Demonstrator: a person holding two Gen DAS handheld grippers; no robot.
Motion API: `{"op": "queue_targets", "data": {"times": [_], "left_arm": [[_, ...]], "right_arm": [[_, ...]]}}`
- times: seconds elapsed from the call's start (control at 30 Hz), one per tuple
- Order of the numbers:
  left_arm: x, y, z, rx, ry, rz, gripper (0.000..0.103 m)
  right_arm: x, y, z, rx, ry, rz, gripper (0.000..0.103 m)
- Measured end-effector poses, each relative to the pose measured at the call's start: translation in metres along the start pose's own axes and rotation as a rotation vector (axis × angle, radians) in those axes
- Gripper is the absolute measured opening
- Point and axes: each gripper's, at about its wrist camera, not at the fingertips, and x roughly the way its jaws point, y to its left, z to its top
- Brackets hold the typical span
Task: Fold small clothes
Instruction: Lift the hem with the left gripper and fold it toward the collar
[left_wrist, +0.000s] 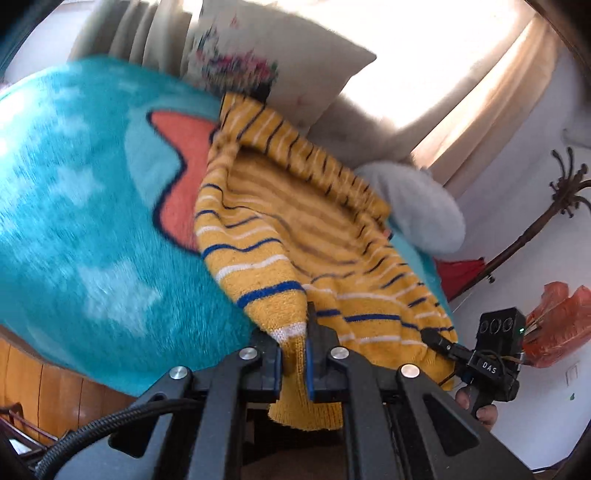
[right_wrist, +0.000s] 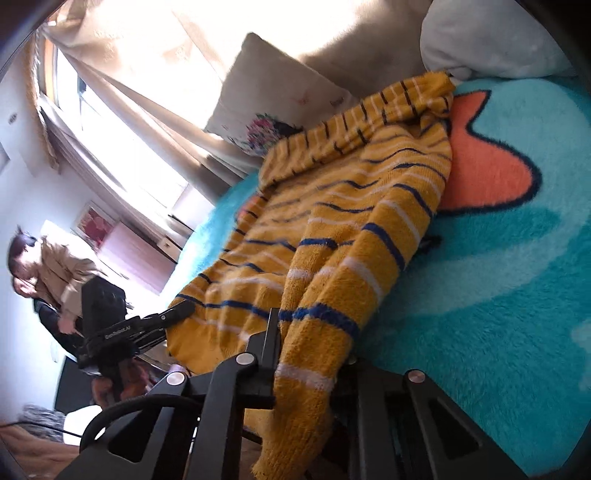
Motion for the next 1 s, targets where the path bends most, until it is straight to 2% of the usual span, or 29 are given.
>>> {"op": "queue_targets", "data": {"times": [0.1, 0.2, 0.37, 0.47, 0.6, 0.7, 0.87, 1.0], "left_arm": [[-0.018, -0.001, -0.002, 0.003, -0.023, -0.012, 0.009], [-0.031, -0.005, -0.009, 0.027, -0.033, 0.01, 0.009], [-0.045, -0.006, -0.022, 0.048, -0.044, 0.027, 0.009], [-0.043, -0.011, -0.012, 0.07, -0.066, 0.037, 0.009], [-0.044, -0.02, 0.02, 0.086, -0.121, 0.036, 0.009], [-0.035, -0.024, 0.053, 0.091, -0.144, 0.027, 0.009], [0.008, -0.025, 0.115, 0.072, -0.133, 0.048, 0.009], [0.06, -0.02, 0.167, 0.056, -0.094, 0.099, 0.009]], "right_arm": [[-0.015, 0.004, 0.0, 0.007, -0.022, 0.047, 0.011], [-0.03, 0.013, -0.006, -0.002, -0.027, 0.103, 0.009], [-0.051, 0.028, -0.02, -0.047, -0.017, 0.116, 0.009], [-0.048, 0.029, -0.016, -0.055, -0.009, 0.107, 0.009], [-0.039, 0.034, 0.011, -0.073, -0.011, 0.123, 0.009], [-0.03, 0.04, 0.047, -0.092, -0.019, 0.141, 0.01], [-0.005, 0.034, 0.106, -0.096, -0.033, 0.115, 0.01], [0.03, 0.006, 0.154, 0.007, -0.01, 0.099, 0.01]]}}
